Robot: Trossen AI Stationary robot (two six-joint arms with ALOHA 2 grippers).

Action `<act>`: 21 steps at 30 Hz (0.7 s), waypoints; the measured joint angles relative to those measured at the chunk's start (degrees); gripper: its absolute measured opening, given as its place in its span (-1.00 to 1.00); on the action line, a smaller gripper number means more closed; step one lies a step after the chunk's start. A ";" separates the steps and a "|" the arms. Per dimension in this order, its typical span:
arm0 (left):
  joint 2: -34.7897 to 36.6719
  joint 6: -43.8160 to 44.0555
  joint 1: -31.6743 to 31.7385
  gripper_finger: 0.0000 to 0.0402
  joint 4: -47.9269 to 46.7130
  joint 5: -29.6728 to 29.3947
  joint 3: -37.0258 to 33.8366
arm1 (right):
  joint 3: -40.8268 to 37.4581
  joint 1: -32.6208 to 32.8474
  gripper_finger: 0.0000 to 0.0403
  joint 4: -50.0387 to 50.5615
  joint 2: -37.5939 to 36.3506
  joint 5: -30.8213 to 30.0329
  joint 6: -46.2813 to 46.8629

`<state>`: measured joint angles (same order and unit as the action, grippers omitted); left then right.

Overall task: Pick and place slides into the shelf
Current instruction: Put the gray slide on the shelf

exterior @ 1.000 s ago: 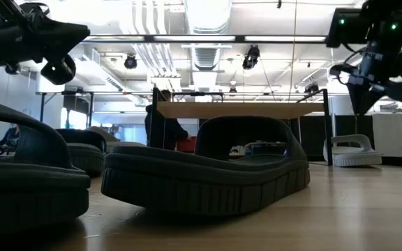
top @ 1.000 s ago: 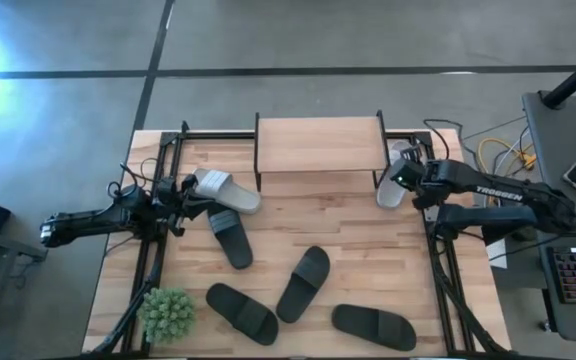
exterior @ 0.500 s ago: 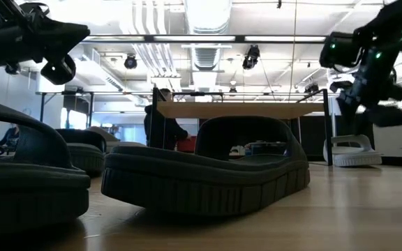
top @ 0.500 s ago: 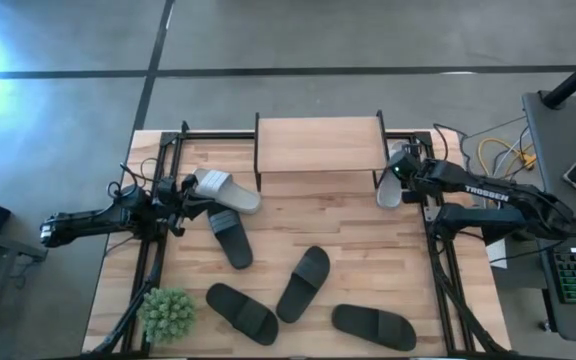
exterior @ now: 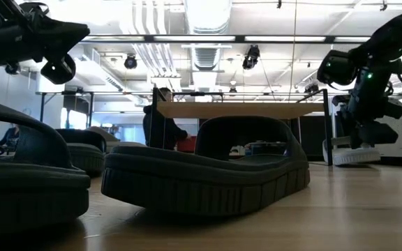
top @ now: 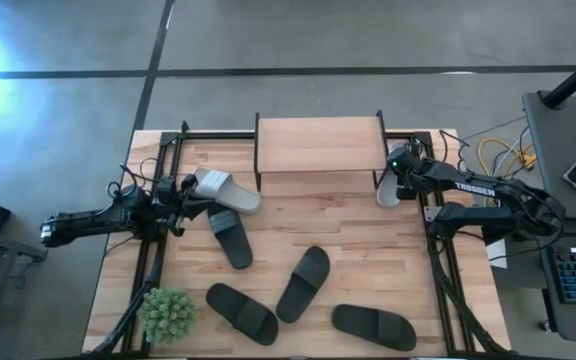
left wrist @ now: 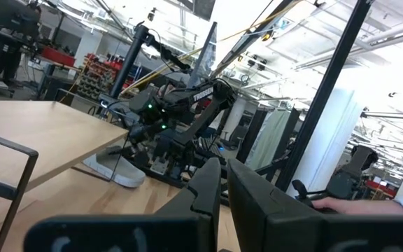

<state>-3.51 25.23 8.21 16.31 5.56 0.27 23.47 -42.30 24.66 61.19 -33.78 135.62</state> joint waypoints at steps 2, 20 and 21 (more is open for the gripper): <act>0.00 0.00 0.00 -0.93 -0.02 0.00 0.00 | -0.10 -0.50 -0.19 -1.10 0.59 -0.83 0.26; -0.15 -0.04 0.04 -0.93 -0.19 0.00 0.00 | -0.16 -1.64 -0.93 -3.78 -0.39 -8.19 -2.53; -0.13 -0.04 0.04 -0.93 -0.19 0.00 0.00 | -0.17 -1.64 -0.94 -3.74 -0.81 -8.31 -2.59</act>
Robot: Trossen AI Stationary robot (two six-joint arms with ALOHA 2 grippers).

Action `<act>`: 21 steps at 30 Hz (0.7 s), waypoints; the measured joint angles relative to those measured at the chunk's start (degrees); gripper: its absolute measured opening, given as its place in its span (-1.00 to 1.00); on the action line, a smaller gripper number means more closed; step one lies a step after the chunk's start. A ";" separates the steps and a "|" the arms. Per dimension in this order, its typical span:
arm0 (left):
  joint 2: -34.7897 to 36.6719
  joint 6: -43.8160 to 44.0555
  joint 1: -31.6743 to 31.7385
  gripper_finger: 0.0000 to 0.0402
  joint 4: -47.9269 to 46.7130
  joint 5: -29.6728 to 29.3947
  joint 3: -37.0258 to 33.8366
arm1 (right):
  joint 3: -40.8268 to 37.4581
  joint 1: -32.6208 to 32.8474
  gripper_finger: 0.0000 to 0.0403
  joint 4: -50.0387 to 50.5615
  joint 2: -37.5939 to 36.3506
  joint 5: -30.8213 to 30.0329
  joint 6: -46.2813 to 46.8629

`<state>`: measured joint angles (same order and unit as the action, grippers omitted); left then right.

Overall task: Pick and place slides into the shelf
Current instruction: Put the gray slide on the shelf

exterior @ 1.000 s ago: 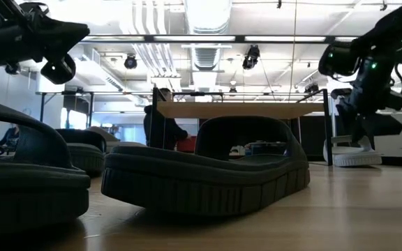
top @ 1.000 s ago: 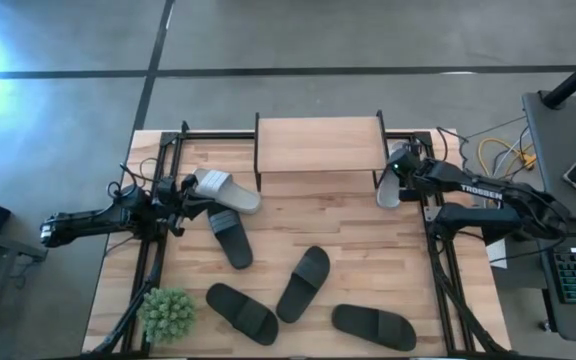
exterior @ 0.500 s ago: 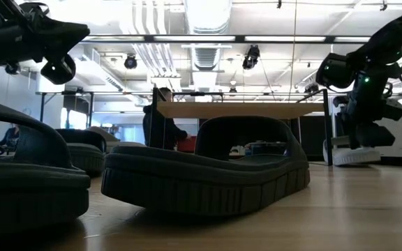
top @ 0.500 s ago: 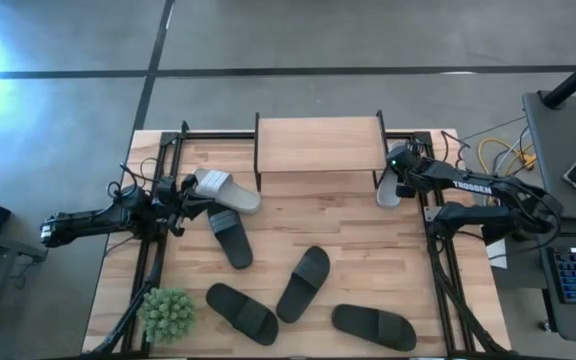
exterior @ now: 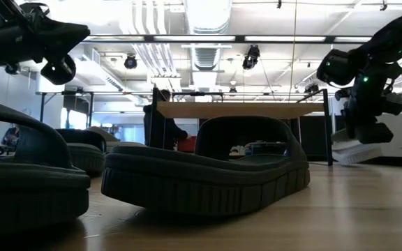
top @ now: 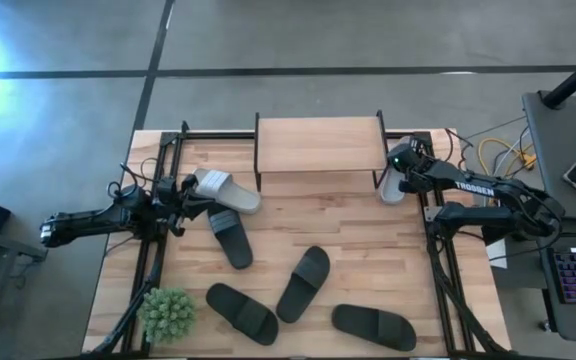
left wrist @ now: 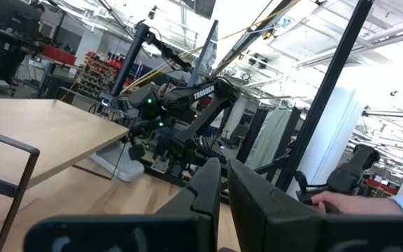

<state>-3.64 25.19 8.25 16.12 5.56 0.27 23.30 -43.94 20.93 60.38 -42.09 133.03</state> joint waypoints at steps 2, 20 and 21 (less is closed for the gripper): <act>0.02 0.00 0.00 -0.93 0.14 -0.02 0.00 | -0.01 0.01 -0.94 -0.07 -1.26 0.00 -0.16; 0.04 -0.05 0.00 -0.93 3.19 -6.12 0.00 | 15.70 0.12 -0.94 26.75 -28.58 2.89 -20.42; 0.00 -0.07 0.00 -0.93 3.19 -6.12 0.00 | 17.18 0.12 -0.94 26.53 -29.21 2.88 -22.56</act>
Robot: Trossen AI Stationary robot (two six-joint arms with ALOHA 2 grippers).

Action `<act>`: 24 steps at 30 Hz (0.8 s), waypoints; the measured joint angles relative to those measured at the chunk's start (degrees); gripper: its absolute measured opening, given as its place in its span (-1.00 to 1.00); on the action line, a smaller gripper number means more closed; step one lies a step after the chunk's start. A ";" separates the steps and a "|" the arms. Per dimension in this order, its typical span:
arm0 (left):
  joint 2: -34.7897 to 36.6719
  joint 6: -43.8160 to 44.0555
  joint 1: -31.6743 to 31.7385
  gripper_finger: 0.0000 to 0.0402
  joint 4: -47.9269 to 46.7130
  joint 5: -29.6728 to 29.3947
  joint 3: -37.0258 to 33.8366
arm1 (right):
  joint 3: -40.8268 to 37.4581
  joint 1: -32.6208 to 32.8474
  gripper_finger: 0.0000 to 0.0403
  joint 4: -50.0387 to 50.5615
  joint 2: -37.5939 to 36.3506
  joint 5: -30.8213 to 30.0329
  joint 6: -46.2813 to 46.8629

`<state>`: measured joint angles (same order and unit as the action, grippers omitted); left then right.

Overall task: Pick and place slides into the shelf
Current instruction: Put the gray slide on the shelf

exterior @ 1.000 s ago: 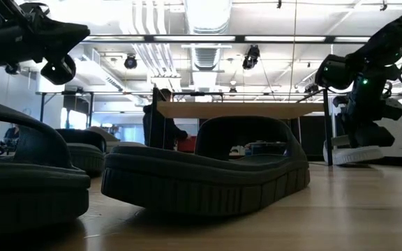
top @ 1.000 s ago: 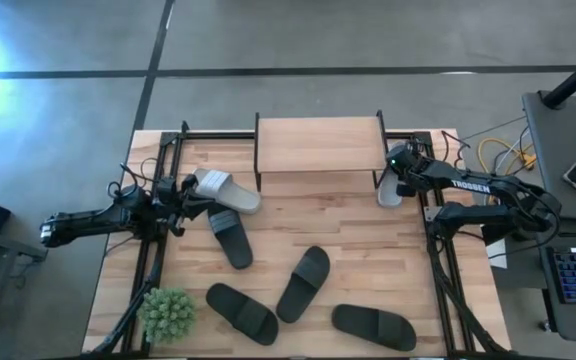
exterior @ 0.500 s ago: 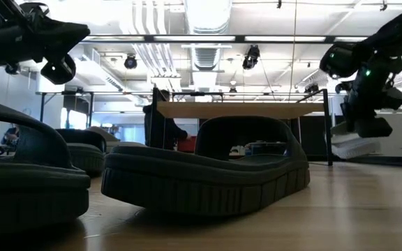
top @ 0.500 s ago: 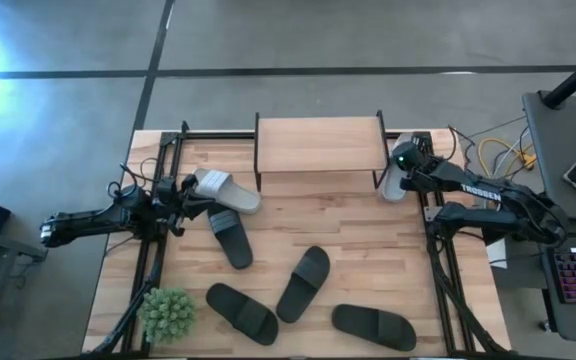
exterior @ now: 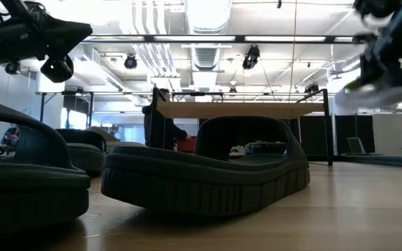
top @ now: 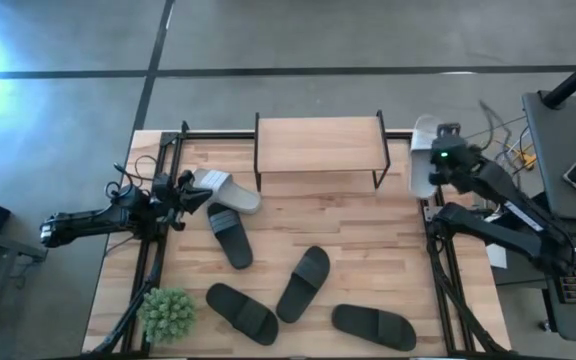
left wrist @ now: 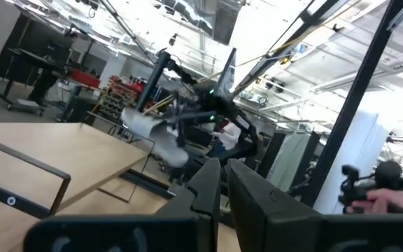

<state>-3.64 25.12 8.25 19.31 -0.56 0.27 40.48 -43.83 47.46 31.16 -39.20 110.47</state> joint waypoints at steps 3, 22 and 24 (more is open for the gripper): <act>-0.39 0.00 0.00 -0.93 -0.35 0.00 0.00 | 3.82 0.18 -0.94 -2.74 -0.28 1.16 -6.06; -3.23 0.07 0.00 -0.93 -0.28 0.04 0.10 | 18.30 9.16 -0.94 -30.70 35.76 10.91 0.59; -3.23 0.08 0.00 -0.93 -0.28 0.04 0.24 | 20.48 9.08 -0.94 -26.26 38.49 11.00 2.61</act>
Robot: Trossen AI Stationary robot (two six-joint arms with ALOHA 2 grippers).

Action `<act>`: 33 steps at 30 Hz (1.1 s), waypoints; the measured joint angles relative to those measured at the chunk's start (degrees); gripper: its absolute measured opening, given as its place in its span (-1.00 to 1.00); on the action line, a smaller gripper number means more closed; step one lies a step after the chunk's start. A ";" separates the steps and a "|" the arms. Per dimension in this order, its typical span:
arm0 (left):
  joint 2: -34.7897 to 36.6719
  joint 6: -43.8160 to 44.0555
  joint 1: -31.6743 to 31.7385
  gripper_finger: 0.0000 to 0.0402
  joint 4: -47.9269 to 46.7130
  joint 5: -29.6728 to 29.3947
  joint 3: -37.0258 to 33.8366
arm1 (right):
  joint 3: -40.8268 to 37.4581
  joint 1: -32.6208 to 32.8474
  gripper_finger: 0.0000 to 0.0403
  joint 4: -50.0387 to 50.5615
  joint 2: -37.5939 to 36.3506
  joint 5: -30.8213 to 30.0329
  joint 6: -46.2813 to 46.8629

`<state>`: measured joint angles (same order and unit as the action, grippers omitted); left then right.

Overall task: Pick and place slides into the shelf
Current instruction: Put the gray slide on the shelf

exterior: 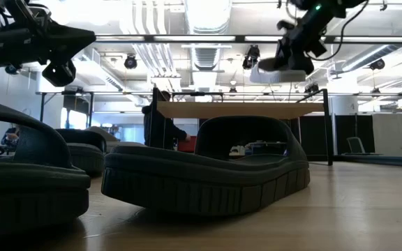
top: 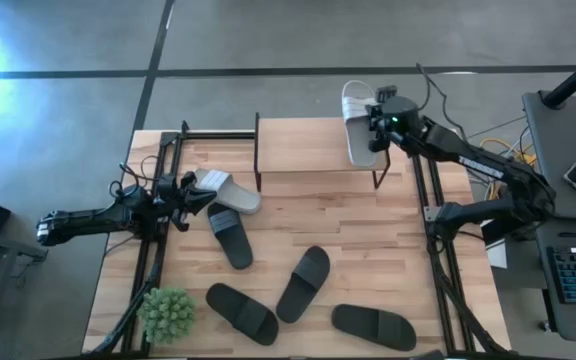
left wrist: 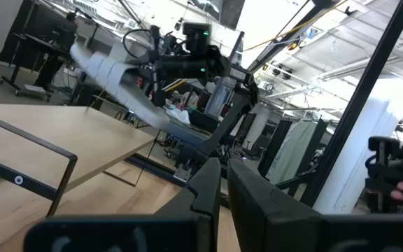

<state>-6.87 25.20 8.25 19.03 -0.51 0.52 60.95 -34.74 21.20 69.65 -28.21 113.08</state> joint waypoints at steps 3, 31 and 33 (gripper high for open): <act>0.03 0.01 -0.02 -0.93 0.00 0.04 0.22 | 1.82 -0.07 -0.94 7.52 2.92 0.06 2.24; 0.15 0.12 -0.04 -0.93 0.22 0.35 0.59 | 0.54 -0.81 -0.23 12.84 4.11 -2.84 -10.48; 0.17 0.12 -0.04 -0.93 0.20 0.35 0.59 | 0.86 -0.80 -0.14 12.86 4.04 -0.42 -9.45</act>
<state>-6.70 25.32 8.21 19.22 -0.16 1.11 61.81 -35.55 34.06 73.69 -28.63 103.63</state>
